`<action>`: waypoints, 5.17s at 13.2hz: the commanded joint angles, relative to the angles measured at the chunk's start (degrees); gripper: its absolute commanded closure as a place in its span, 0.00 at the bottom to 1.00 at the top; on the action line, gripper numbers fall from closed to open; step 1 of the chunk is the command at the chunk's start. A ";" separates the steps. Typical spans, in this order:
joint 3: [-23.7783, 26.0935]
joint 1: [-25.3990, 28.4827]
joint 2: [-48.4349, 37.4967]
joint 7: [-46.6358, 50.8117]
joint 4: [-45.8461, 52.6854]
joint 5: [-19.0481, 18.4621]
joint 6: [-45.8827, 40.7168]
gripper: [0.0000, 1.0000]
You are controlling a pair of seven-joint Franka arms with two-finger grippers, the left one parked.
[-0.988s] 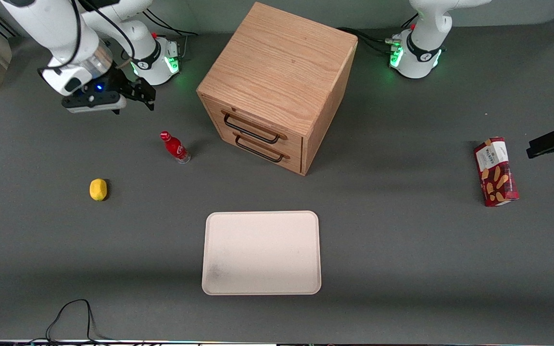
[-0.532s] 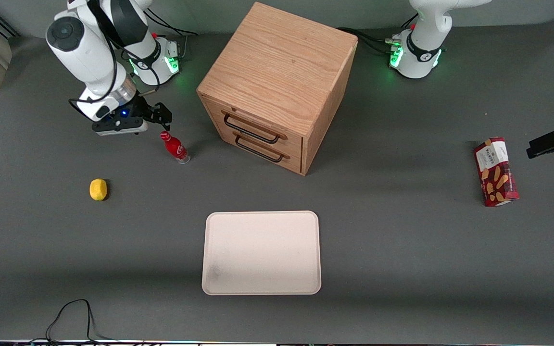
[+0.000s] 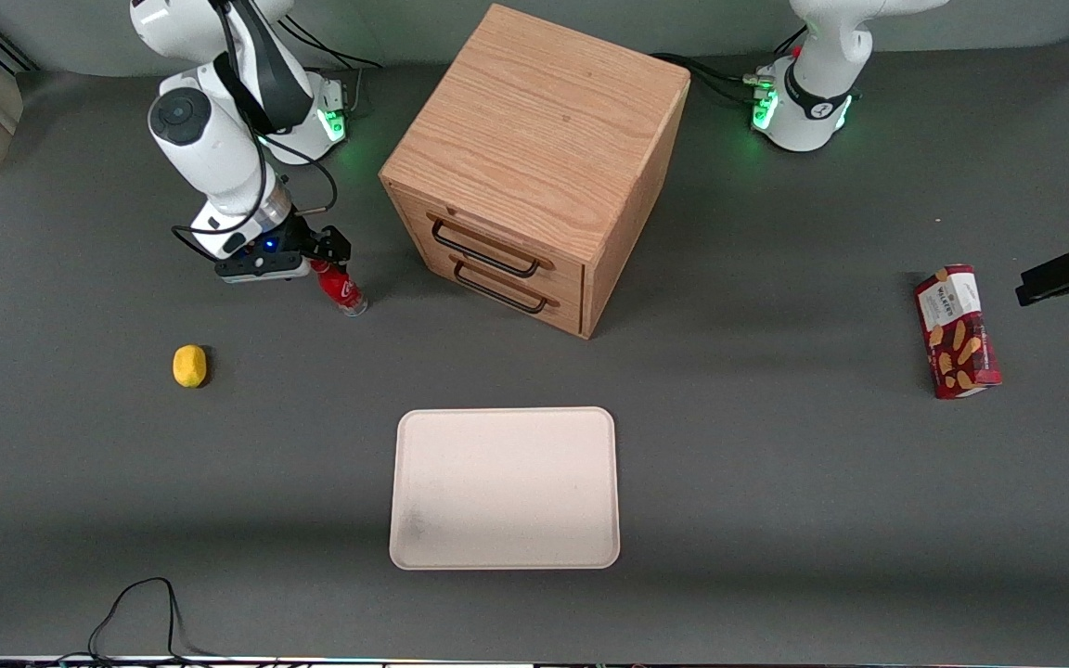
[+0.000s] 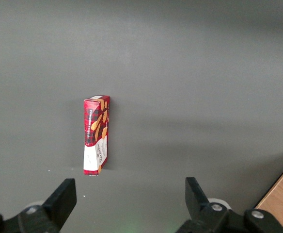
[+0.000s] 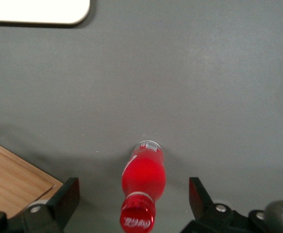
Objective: Place coke bottle on tray
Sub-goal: 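Lower the right gripper and close it around the bottle, then lift the bottle and carry it toward the white tray, then lower the bottle onto the tray's rim area and open the gripper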
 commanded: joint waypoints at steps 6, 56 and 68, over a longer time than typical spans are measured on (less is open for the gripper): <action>-0.71 0.98 2.58 1.48 -0.74 -1.56 1.75 0.00; 2.98 -4.03 61.99 0.78 110.89 7.31 -42.55 1.00; 2.99 -4.29 69.64 -1.51 108.86 7.23 -35.62 1.00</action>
